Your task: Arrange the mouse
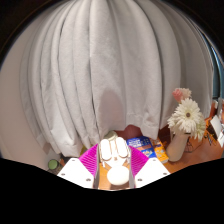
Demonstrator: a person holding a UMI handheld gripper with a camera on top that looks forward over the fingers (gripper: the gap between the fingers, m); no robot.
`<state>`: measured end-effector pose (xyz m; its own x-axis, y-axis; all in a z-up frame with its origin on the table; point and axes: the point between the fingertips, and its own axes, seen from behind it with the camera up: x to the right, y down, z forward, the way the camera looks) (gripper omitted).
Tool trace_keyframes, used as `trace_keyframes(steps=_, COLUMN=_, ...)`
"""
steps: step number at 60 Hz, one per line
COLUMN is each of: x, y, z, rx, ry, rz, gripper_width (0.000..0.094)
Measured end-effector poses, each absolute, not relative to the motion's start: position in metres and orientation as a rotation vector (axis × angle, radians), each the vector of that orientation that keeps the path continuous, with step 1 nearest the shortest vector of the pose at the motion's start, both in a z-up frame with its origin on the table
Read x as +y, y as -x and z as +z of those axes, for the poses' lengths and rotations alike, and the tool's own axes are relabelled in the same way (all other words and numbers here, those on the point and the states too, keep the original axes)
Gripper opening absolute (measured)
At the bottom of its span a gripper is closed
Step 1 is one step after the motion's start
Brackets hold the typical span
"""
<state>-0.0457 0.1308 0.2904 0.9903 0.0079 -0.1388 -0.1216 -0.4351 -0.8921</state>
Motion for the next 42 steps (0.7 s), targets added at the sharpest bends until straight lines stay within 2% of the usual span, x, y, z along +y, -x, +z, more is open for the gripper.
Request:
trace_keyframes(steps=4, x=0.128, y=0.091, z=0.277, rx=0.079, ry=2.036, rz=0.138, gripper_width=0.0419)
trace_keyframes(steps=8, x=0.126, y=0.140, z=0.243, rx=0.084, ry=2.078, rz=0.152, gripper_width=0.0415)
trace_keyframes(steps=18, x=0.107, y=0.222, z=0.116, rx=0.062, ry=2.258, rz=0.109, gripper_width=0.0409)
trace_keyframes(steps=26, x=0.089, y=0.248, z=0.036, rx=0.072, ry=2.382, rz=0.054, gripper_width=0.0410)
trace_keyframes(steps=35, x=0.075, y=0.252, z=-0.018, rx=0.108, ry=2.459, rz=0.011, gripper_width=0.0412)
trace_keyframes(steps=38, x=0.078, y=0.250, z=-0.015, rx=0.095, ry=2.422, rz=-0.024, gripper_width=0.0414)
trace_keyframes(steps=42, x=0.074, y=0.250, z=-0.016, rx=0.079, ry=2.440, rz=-0.044, gripper_width=0.0478)
